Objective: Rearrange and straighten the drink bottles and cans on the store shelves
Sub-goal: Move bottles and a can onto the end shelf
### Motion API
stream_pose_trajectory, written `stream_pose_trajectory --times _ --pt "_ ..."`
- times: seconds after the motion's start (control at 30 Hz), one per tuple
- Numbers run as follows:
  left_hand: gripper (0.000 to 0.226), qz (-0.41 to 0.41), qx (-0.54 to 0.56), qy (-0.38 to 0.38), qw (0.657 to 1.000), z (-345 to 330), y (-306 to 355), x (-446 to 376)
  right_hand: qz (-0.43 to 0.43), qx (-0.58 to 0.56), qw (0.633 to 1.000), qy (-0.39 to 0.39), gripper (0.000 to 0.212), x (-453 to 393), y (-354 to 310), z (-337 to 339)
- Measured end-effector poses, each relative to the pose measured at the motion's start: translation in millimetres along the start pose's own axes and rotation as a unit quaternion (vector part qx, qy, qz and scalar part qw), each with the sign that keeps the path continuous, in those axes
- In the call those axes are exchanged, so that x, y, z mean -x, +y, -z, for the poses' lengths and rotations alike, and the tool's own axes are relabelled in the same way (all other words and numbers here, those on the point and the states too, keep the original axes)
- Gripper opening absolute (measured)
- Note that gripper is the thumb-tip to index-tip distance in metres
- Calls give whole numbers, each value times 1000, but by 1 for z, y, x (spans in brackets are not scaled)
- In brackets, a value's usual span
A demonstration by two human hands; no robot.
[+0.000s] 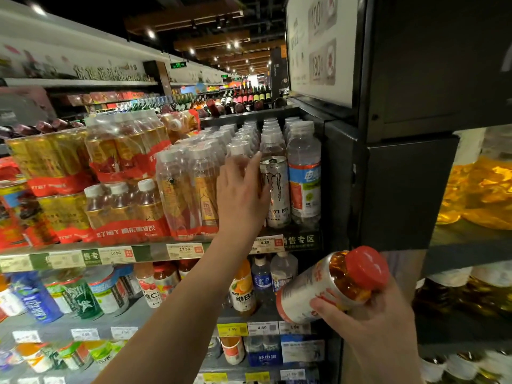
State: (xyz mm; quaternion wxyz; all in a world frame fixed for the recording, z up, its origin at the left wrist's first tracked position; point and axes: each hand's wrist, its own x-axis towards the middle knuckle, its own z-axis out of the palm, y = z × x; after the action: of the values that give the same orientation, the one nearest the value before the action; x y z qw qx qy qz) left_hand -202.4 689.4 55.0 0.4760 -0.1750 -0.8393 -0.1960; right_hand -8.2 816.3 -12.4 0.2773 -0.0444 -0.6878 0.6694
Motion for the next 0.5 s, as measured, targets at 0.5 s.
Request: stream_pose_trajectory --times 0.5 --pt "64 59 155 -87 982 13 30 18 -23 10 1000 3 72 3 4 4"
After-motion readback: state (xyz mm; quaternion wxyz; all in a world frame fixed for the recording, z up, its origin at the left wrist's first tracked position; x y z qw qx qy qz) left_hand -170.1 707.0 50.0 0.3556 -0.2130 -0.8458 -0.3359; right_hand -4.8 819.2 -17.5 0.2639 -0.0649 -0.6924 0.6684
